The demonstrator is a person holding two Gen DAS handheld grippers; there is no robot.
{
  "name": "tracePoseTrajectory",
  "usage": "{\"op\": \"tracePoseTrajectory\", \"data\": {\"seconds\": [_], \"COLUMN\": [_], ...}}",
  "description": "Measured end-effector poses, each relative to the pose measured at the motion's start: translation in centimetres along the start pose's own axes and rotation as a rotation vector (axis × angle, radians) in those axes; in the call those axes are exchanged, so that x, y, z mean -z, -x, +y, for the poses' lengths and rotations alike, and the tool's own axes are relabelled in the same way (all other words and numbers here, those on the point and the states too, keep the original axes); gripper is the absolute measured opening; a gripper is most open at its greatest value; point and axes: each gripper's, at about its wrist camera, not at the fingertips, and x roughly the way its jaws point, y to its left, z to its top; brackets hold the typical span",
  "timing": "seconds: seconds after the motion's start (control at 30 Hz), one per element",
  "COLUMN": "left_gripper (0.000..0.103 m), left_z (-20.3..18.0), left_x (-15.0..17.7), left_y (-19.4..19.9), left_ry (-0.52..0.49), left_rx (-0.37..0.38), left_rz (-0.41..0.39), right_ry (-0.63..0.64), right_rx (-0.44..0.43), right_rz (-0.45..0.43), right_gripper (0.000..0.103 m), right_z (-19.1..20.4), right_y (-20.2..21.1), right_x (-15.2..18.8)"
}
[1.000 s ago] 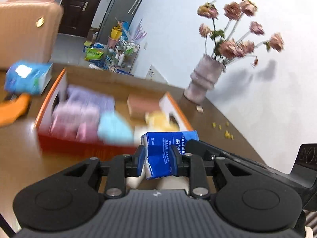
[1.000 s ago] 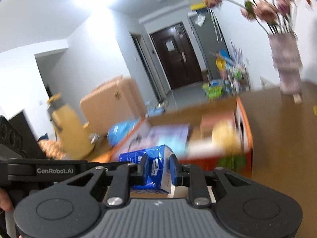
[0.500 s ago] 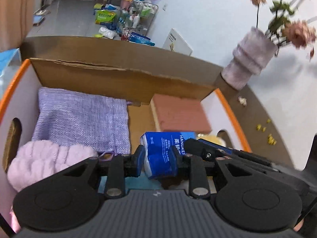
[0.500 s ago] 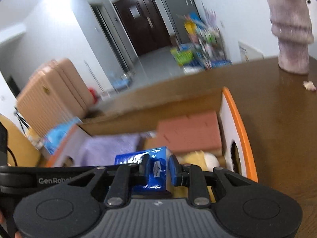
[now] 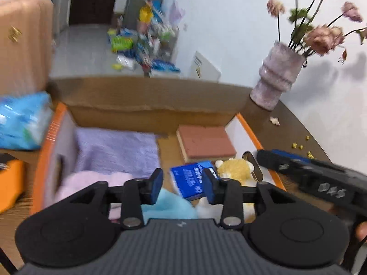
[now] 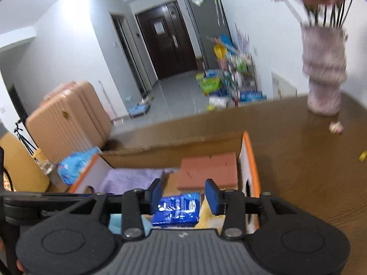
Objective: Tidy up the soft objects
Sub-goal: 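Withdraw both grippers from the box toward the table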
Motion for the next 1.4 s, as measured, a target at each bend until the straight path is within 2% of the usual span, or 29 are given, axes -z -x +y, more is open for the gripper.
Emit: {"op": "tracePoseTrajectory", "data": {"seconds": [0.07,0.13,0.2,0.27,0.37,0.47,0.67,0.8,0.93,1.07,1.2,1.4], "left_gripper": [0.048,0.059,0.076,0.081,0.082,0.084,0.087,0.088,0.088,0.088,0.088,0.088], "left_z": [-0.3,-0.5,-1.0,-1.7,-2.6,-2.8,-3.9,-4.1,-3.4,-2.7,-2.5,-2.3], "left_x": [0.7,2.0,3.9,5.9,8.7,11.7,19.0,23.7,27.6,29.8,30.0,29.4], "left_y": [3.3,6.7,10.0,12.7,16.0,18.7,22.0,23.4,23.8,23.8,23.7,22.7], "left_ry": [-0.038,-0.082,-0.140,-0.201,-0.239,-0.230,-0.246,-0.170,-0.070,-0.045,-0.021,-0.006], "left_rx": [-0.037,-0.091,-0.149,-0.163,-0.163,-0.175,-0.284,-0.275,-0.314,-0.348,-0.358,-0.357], "left_rz": [-0.054,-0.111,-0.166,-0.210,-0.241,-0.284,-0.379,-0.378,-0.350,-0.303,-0.303,-0.293], "right_ry": [0.037,0.083,0.139,0.186,0.212,0.234,0.252,0.244,0.242,0.249,0.216,0.192], "right_rx": [0.001,-0.003,0.001,-0.002,-0.020,-0.025,-0.077,-0.083,-0.067,-0.059,-0.057,-0.035], "right_rz": [-0.045,-0.085,-0.111,-0.130,-0.144,-0.162,-0.176,-0.177,-0.161,-0.118,-0.094,-0.093], "right_gripper": [0.051,0.055,0.060,0.063,0.064,0.065,0.068,0.070,0.074,0.074,0.073,0.073], "right_z": [0.6,1.1,1.7,2.3,2.7,3.3,4.5,4.8,4.5,3.8,3.0,1.9], "right_y": [3.1,6.3,9.2,11.7,14.2,16.0,19.3,21.2,22.6,23.3,23.4,23.1], "right_x": [-0.1,0.4,1.3,2.4,3.9,5.9,11.6,16.0,20.1,23.1,24.6,24.9]}}
